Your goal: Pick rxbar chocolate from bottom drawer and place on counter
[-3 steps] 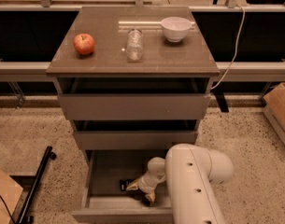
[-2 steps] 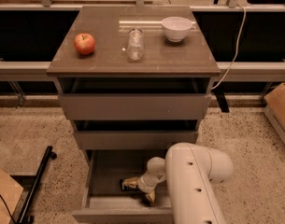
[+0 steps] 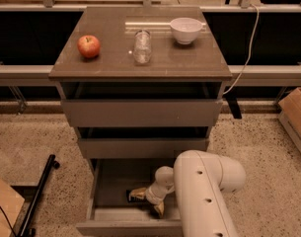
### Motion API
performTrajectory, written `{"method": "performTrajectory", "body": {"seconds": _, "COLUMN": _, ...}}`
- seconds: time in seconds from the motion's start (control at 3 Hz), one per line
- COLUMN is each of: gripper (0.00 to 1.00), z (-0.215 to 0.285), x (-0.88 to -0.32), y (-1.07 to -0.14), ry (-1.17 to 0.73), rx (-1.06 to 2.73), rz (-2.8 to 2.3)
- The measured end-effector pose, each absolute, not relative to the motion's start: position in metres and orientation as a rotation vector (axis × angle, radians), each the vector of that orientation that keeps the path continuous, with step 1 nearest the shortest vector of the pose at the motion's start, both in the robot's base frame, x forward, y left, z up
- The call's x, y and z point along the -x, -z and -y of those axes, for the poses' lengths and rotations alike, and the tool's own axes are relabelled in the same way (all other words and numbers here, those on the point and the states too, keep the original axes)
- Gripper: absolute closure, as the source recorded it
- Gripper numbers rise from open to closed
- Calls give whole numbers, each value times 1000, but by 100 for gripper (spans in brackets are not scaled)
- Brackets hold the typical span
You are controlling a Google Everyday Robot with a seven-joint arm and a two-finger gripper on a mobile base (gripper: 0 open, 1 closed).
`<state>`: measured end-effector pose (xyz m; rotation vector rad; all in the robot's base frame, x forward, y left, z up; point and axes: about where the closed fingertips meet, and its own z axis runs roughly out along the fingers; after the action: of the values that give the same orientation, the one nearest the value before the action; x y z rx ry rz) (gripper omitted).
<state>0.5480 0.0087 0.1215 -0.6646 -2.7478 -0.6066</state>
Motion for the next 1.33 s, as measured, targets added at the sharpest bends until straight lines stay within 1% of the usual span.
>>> {"method": "performTrajectory", "body": {"seconds": 0.67, "gripper": 0, "z": 6, "x": -581, "y": -178, "ry": 737, "rx": 632, "rz": 2904}}
{"method": "performTrajectory", "body": {"seconds": 1.0, "gripper": 0, "z": 0, "x": -596, "y": -187, "ry": 731, "rx": 573, "rz": 2950}}
{"method": "performTrajectory", "body": {"seconds": 1.33, "gripper": 0, "z": -4, "x": -596, "y": -185, "ry": 711, "rx": 559, "rz": 2957}}
